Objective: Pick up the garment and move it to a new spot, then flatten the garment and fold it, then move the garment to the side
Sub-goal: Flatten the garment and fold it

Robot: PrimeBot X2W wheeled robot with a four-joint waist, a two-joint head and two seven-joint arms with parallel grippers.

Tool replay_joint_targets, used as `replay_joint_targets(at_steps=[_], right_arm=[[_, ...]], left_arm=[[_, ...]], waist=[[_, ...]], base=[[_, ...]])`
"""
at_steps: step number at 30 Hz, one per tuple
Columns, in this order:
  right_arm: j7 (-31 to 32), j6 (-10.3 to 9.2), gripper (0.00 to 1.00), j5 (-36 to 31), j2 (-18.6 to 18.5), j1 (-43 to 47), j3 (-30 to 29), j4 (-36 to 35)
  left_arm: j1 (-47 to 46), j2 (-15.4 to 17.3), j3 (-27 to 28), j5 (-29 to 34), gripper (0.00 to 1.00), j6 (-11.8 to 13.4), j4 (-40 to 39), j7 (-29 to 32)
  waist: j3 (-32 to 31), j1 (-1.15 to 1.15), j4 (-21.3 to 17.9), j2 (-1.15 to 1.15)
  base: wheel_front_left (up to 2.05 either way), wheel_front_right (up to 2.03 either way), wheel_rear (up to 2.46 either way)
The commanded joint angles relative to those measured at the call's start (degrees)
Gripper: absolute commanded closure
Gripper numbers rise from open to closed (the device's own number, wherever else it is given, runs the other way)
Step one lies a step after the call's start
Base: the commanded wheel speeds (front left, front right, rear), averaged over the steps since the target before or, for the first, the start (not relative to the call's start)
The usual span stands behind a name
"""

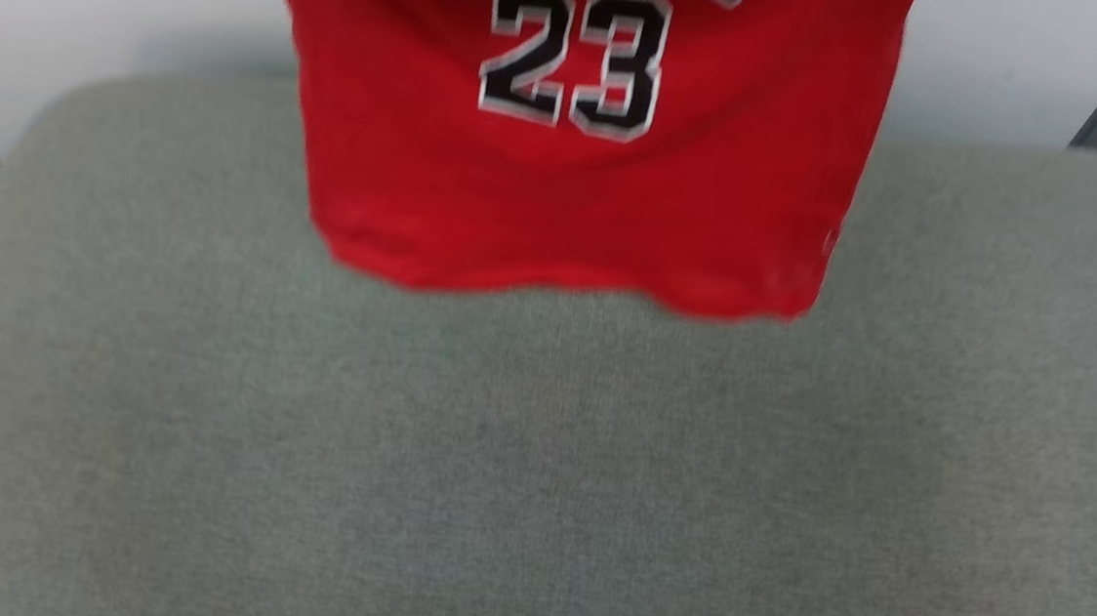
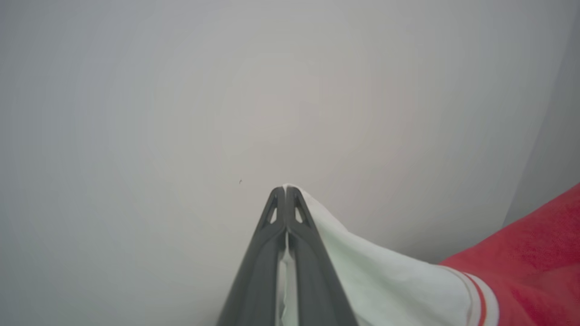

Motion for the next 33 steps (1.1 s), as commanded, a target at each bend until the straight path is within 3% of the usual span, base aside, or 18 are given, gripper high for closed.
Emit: replay_joint_targets(at_steps=[1, 5, 12, 16, 19, 25, 33], right_arm=[[-2.34, -0.07, 1.00, -0.61, -0.35, -1.54, 0.42, 0.76], [-10.42, -0.07, 1.00, -4.40, -1.90, -6.00, 3.34, 2.91], [-29.90, -0.07, 1.00, -12.60, -6.06, -14.84, 7.81, 7.07], [-36.55, -0.07, 1.00, -18.27, -8.02, -18.08, 10.85, 10.89], [-38.18, -0.08, 1.00, -20.75, -8.79, -19.08, 12.79, 14.47], [-39.02, -0.08, 1.00, -19.13, -8.04, -16.55, 16.11, 21.68], [-34.09, -0.08, 1.00, -8.30, -7.97, -10.33, 21.87, 24.40]], left_arm=[[-1.09, -0.81, -0.30, 0.66, 1.00, -0.10, 0.66, -1.61], [-5.64, -2.62, -1.18, 2.12, 1.00, -0.14, 3.01, -6.65], [-15.26, -6.34, -1.12, 5.30, 1.00, -0.15, 8.67, -20.05], [-17.35, -8.56, -1.48, 5.14, 1.00, -0.15, 11.16, -27.33], [-17.10, -9.33, -2.82, 4.44, 1.00, -0.16, 12.84, -30.77], [-13.20, -10.23, -6.53, 1.54, 1.00, -0.16, 17.40, -33.73], [-4.90, -8.83, -13.24, -5.18, 1.00, -0.11, 19.15, -27.71]], waist=[[7.39, 0.00, 0.05, 0.00], [13.72, 0.00, 0.35, 0.00], [23.70, 0.00, 1.87, 0.00], [28.07, 0.00, 3.48, 0.00], [30.56, 0.00, 4.62, 0.00], [31.37, 0.00, 5.80, 0.00], [24.84, 0.00, 5.44, 0.00]], base=[[0.00, 0.00, 0.00], [0.00, 0.00, 0.00], [0.00, 0.00, 0.00], [0.00, 0.00, 0.00], [0.00, 0.00, 0.00], [0.00, 0.00, 0.00], [0.00, 0.00, 0.00]])
